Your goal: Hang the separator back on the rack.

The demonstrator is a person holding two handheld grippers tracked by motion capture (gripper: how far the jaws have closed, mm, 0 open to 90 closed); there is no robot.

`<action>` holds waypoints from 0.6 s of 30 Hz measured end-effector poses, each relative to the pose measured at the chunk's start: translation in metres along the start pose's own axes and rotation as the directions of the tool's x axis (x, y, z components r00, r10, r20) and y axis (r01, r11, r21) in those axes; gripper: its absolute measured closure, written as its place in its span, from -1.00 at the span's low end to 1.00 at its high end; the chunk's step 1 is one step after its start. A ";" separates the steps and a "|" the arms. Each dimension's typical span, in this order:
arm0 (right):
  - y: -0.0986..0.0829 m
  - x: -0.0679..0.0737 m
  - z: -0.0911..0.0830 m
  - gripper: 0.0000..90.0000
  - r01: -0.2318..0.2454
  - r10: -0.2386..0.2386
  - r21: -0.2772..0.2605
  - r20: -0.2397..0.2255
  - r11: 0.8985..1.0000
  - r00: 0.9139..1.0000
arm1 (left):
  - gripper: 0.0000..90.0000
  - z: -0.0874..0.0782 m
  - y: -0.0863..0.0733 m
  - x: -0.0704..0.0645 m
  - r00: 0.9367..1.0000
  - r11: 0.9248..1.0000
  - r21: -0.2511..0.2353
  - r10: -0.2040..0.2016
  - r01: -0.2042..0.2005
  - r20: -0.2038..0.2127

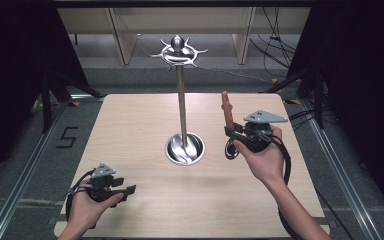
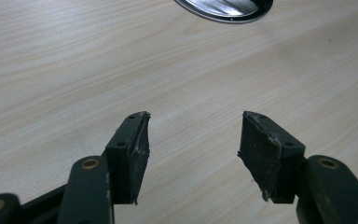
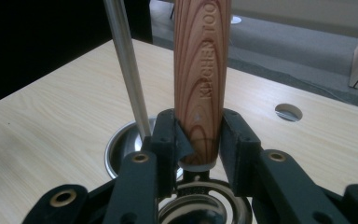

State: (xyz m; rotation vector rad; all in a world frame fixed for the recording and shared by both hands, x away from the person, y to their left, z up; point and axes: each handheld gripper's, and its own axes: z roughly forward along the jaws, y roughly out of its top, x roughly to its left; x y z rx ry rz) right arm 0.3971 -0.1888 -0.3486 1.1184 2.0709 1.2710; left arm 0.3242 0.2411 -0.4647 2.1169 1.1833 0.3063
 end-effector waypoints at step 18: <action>0.018 0.008 0.001 0.55 0.033 -0.034 -0.047 -0.008 0.998 0.999 | -0.09 0.000 0.000 -0.001 1.000 0.999 -0.021 -0.025 0.025 -0.005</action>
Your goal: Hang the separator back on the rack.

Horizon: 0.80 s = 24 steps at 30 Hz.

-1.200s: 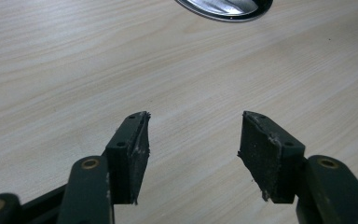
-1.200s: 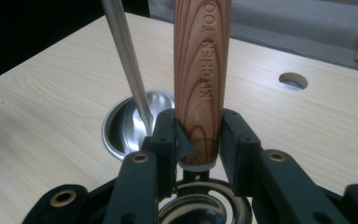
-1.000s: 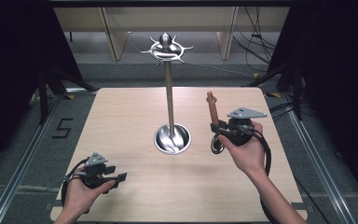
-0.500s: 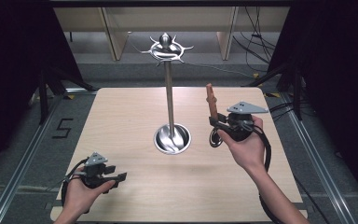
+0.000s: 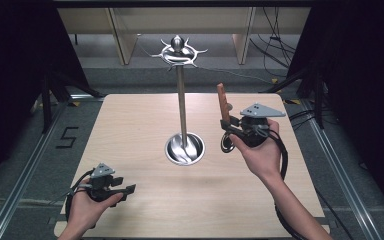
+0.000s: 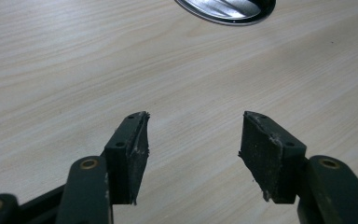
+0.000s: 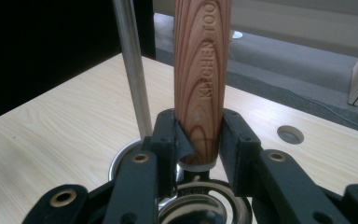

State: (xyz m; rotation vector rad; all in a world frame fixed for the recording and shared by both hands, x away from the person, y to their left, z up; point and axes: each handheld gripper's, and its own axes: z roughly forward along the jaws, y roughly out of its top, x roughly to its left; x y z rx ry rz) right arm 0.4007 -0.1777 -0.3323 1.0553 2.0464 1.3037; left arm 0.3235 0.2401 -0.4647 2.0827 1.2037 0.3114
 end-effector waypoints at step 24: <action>0.027 0.014 0.001 0.55 0.011 -0.011 -0.056 -0.011 0.998 1.000 | -0.09 -0.002 0.000 0.002 1.000 1.000 0.015 0.021 -0.021 -0.011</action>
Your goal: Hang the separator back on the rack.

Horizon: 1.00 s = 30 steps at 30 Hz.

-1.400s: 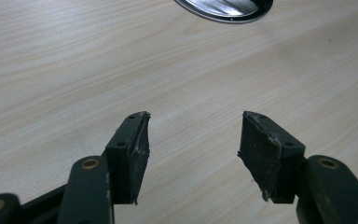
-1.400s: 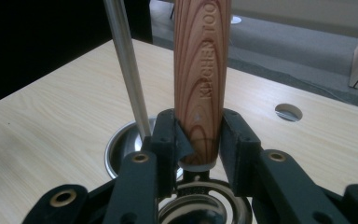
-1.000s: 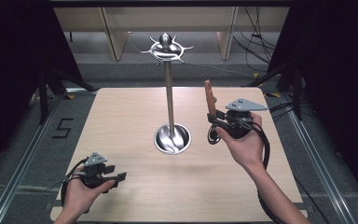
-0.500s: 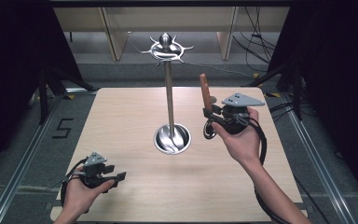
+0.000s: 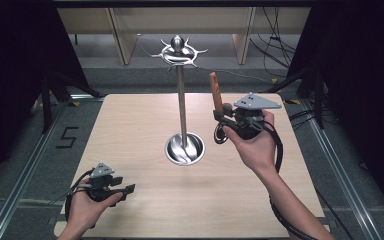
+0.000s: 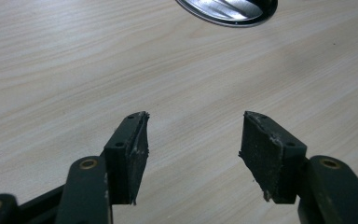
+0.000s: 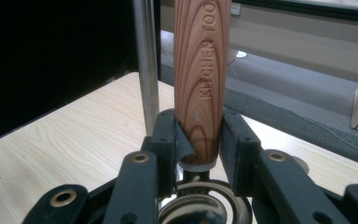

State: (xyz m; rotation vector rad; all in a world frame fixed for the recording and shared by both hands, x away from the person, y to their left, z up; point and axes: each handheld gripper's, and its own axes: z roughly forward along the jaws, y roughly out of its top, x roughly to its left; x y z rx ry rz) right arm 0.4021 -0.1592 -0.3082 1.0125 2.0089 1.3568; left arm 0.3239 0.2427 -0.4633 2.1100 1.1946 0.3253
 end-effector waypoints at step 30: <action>0.018 0.008 -0.003 0.55 0.045 -0.046 -0.075 -0.006 0.996 0.999 | -0.09 0.001 0.000 -0.002 1.000 1.000 -0.025 -0.019 0.019 -0.001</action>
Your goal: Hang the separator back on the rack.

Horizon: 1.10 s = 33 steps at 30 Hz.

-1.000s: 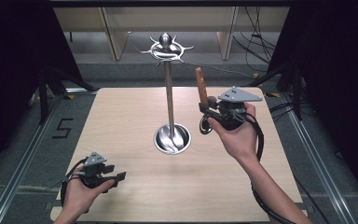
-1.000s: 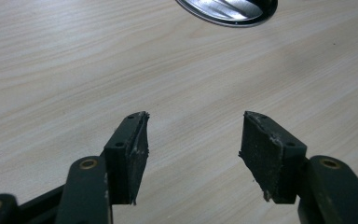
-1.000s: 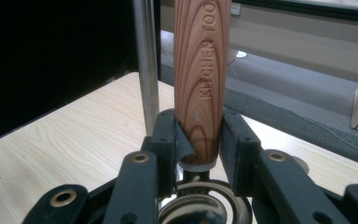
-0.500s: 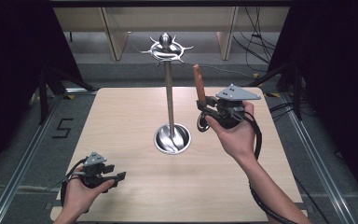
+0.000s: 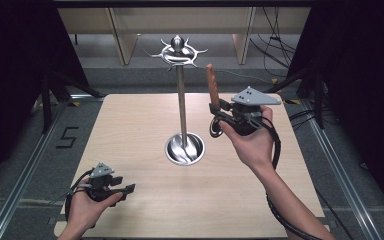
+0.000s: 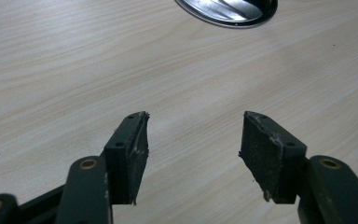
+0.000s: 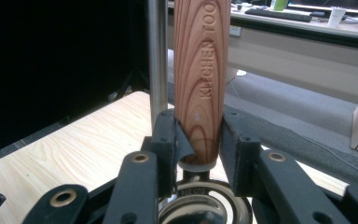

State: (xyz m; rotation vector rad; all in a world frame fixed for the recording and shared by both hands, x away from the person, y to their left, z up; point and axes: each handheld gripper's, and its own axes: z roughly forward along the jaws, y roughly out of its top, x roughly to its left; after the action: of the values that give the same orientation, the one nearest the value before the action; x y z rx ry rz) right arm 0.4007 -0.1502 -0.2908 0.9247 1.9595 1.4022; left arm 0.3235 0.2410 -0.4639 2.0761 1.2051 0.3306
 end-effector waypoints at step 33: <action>0.015 0.014 0.008 0.55 0.003 -0.003 -0.026 -0.024 1.000 1.000 | -0.09 0.001 0.000 -0.001 1.000 1.000 -0.015 -0.010 0.010 0.003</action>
State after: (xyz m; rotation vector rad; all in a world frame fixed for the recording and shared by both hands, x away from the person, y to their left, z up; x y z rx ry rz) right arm 0.4013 -0.1310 -0.2795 0.8962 1.9548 1.4404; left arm 0.3233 0.2395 -0.4645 2.0567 1.2070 0.3311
